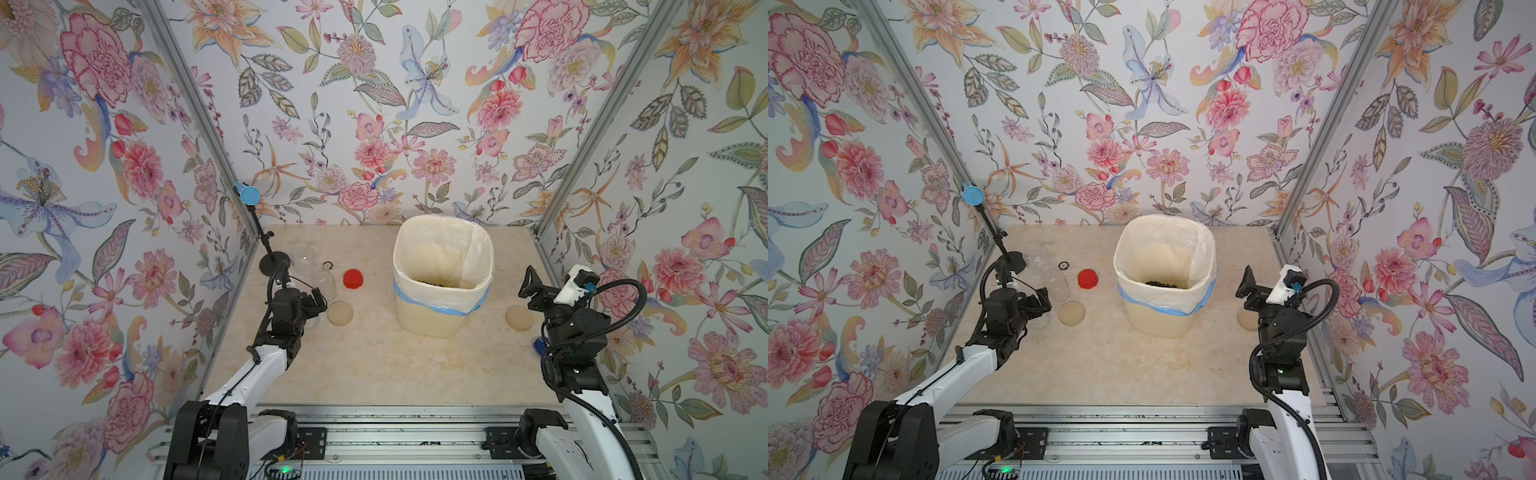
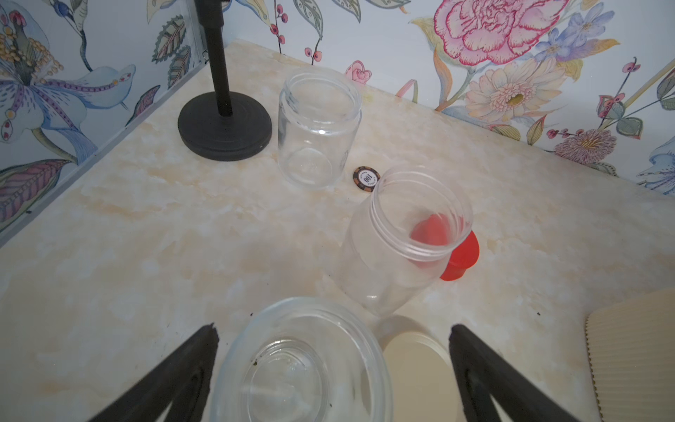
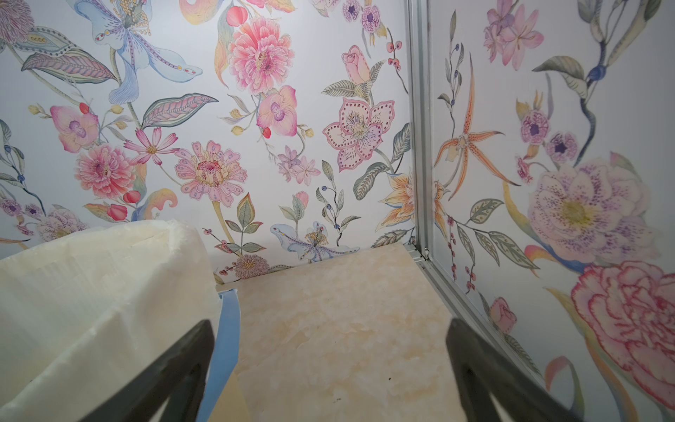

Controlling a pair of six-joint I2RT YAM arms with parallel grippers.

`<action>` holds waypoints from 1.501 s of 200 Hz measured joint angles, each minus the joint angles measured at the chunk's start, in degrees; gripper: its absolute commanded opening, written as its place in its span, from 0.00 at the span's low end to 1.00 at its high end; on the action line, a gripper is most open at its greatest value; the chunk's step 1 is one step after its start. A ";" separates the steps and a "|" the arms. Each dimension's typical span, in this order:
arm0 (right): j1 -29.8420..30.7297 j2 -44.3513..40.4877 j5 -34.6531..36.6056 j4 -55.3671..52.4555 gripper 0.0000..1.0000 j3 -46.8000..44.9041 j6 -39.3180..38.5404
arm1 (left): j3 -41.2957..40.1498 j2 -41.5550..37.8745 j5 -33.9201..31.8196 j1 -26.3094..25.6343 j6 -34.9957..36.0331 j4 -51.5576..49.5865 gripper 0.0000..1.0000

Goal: Empty moldy tea leaves from jars
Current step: Move the jar to the center of the board.

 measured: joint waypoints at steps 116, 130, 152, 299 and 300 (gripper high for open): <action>0.00 -0.22 -0.50 0.07 1.00 -0.02 0.44 | 1.79 -5.42 -4.22 10.36 -0.28 -2.32 1.00; 0.00 -0.22 -0.72 0.07 1.00 -0.02 0.44 | 0.48 -3.13 -0.04 13.07 -2.05 -1.14 1.00; 0.00 -0.28 -0.85 0.07 1.00 -0.02 0.42 | -3.52 0.50 6.71 14.88 -5.22 2.54 1.00; 0.00 -0.50 -0.87 0.22 1.00 -0.48 0.42 | -9.03 12.72 27.45 10.56 -15.26 21.07 1.00; 0.00 -0.50 -0.87 0.22 1.00 -0.48 0.42 | -9.03 12.72 27.45 10.34 -15.30 21.07 1.00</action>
